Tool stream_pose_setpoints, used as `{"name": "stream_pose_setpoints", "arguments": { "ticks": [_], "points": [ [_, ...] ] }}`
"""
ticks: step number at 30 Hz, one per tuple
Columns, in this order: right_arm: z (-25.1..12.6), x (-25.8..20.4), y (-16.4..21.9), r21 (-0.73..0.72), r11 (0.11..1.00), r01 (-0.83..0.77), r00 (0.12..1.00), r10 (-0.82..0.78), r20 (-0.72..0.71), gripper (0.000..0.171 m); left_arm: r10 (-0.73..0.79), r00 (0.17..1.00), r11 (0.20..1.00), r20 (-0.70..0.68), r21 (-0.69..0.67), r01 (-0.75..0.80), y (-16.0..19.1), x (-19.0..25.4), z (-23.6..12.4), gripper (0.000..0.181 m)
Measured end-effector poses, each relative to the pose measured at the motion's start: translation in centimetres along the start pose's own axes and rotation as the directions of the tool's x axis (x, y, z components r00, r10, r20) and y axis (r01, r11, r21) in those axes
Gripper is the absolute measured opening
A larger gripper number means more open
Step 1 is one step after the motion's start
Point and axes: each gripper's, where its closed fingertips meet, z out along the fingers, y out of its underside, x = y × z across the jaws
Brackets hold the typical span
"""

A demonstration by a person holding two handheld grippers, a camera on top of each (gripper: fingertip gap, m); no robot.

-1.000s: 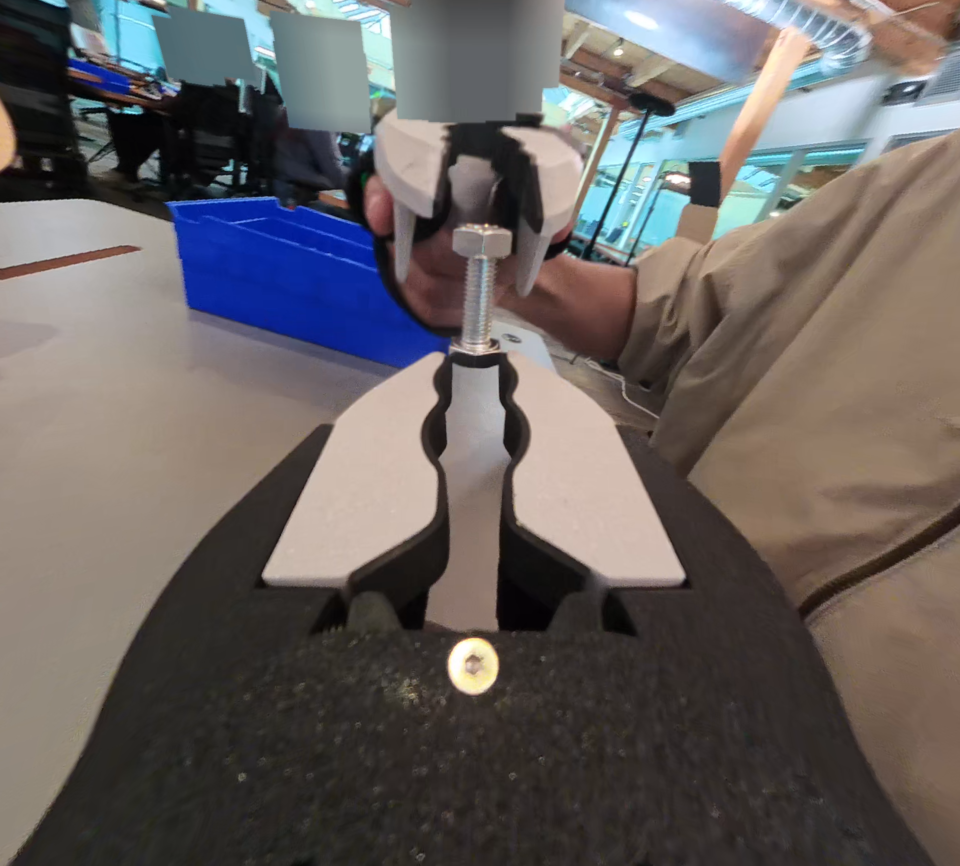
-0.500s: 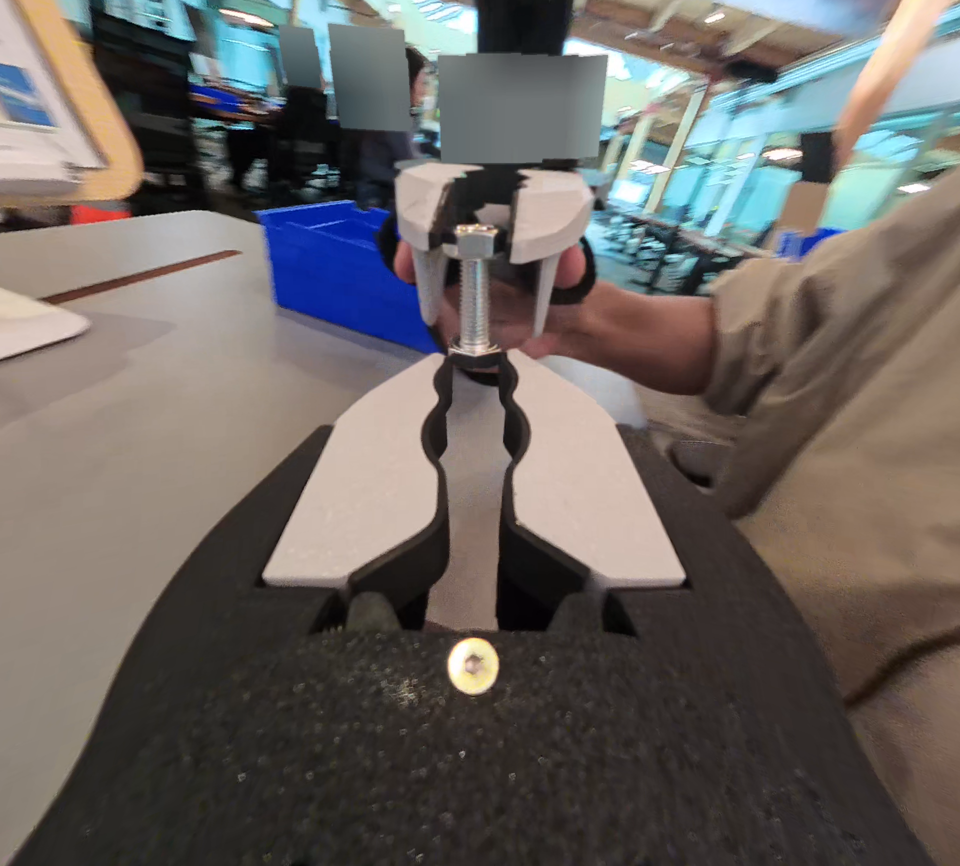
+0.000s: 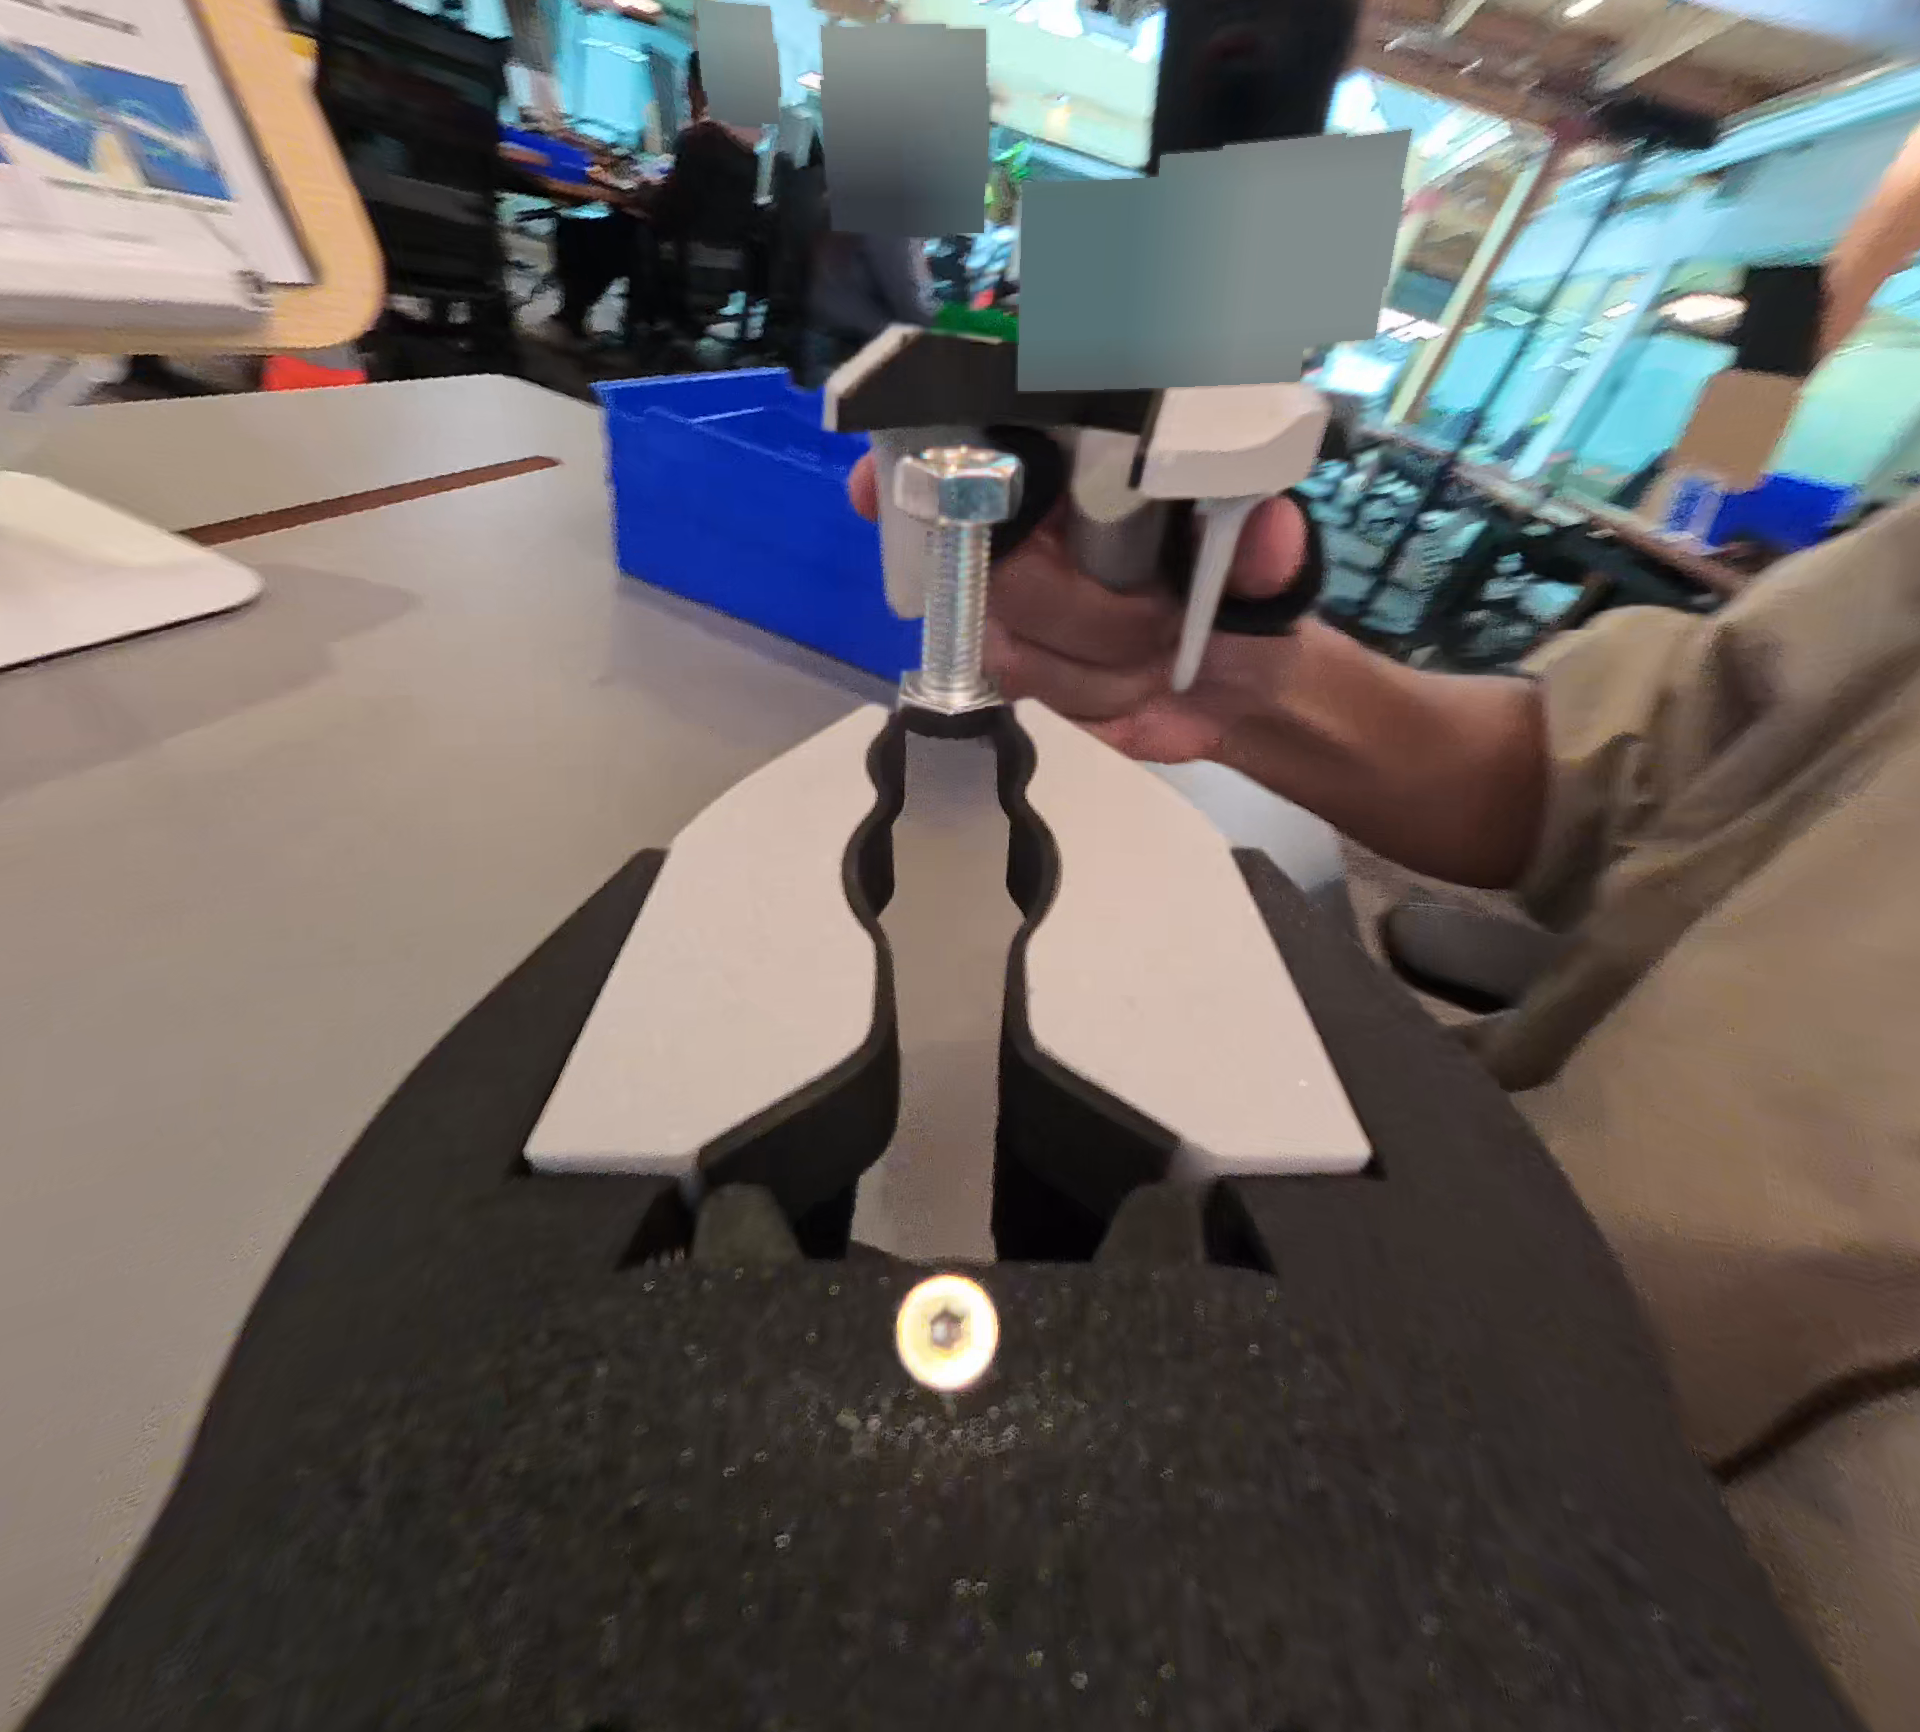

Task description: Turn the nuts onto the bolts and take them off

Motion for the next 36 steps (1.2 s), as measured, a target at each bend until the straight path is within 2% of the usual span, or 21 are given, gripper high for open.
{"name": "stream_pose_setpoints", "arguments": {
  "ticks": [5, 8, 10, 11, 12, 14, 16, 20, 23, 26, 30, 32, 36],
  "points": [
    [-0.2, -2.5, 0.4, -0.054, 0.998, -0.012, 0.947, 0.028, 0.32, 0.043, -0.106, 0.938, 0.994, -0.33, -0.014, 0.107, -0.3, 3.9, -0.6, 0.017],
    [-0.3, -4.1, 0.4, -0.069, 0.996, -0.048, 0.878, 0.075, 0.473, 0.04, -0.136, 0.897, 0.989, -0.422, -0.012, 0.145, -0.4, 5.0, -0.9, 0.016],
    [-0.2, -5.0, 0.3, -0.074, 0.995, -0.064, 0.842, 0.093, 0.531, 0.038, -0.154, 0.887, 0.987, -0.436, -0.03, 0.156, -0.2, 5.1, -0.9, 0.016],
    [-0.1, -5.1, 0.3, -0.07, 0.995, -0.065, 0.837, 0.092, 0.54, 0.029, -0.151, 0.887, 0.988, -0.437, -0.037, 0.15, 0.0, 5.2, -0.9, 0.016],
    [0.1, -5.1, 0.3, -0.069, 0.996, -0.062, 0.837, 0.09, 0.54, 0.019, -0.142, 0.888, 0.99, -0.438, -0.041, 0.138, 0.1, 5.3, -0.8, 0.016],
    [0.5, -4.6, 0.4, -0.07, 0.995, -0.073, 0.855, 0.099, 0.509, 0.019, -0.138, 0.901, 0.99, -0.411, -0.031, 0.137, 0.1, 4.9, -0.7, 0.016],
    [1.0, -3.4, 0.4, -0.055, 0.994, -0.096, 0.902, 0.11, 0.417, 0.019, -0.117, 0.937, 0.993, -0.33, -0.012, 0.119, 0.0, 3.7, -0.5, 0.016],
    [1.8, -0.2, 0.9, -0.011, 0.997, -0.079, 0.992, 0.08, 0.098, 0.018, 0.03, 0.999, 1.0, -0.031, -0.007, -0.03, 0.2, 0.1, -0.3, 0.016],
    [1.8, 1.4, 1.3, -0.01, 1.0, -0.019, 0.986, 0.017, -0.168, 0.018, 0.095, 0.988, 0.995, 0.122, -0.035, -0.092, 0.4, -1.4, -0.1, 0.016],
    [1.8, 2.0, 1.5, -0.032, 0.999, 0.031, 0.939, -0.04, -0.343, 0.019, 0.092, 0.986, 0.995, 0.136, -0.048, -0.086, 0.7, -1.6, 0.2, 0.017],
    [1.6, 1.0, 0.8, 0.007, 0.999, 0.038, 0.958, -0.034, -0.283, 0.022, 0.048, 0.997, 0.999, 0.054, -0.018, -0.047, 0.4, -0.8, 0.0, 0.017],
    [1.1, -0.2, -0.1, 0.048, 0.998, 0.035, 0.988, -0.027, -0.155, 0.039, 0.014, 1.0, 1.0, 0.014, -0.012, -0.014, 0.3, -0.4, -0.2, 0.017],
    [-0.5, -1.3, -0.2, -0.011, 0.996, 0.084, 0.992, -0.083, 0.09, 0.038, -0.044, 0.993, 0.999, -0.107, 0.017, 0.046, -0.3, 0.9, -0.5, 0.017]
  ]
}}
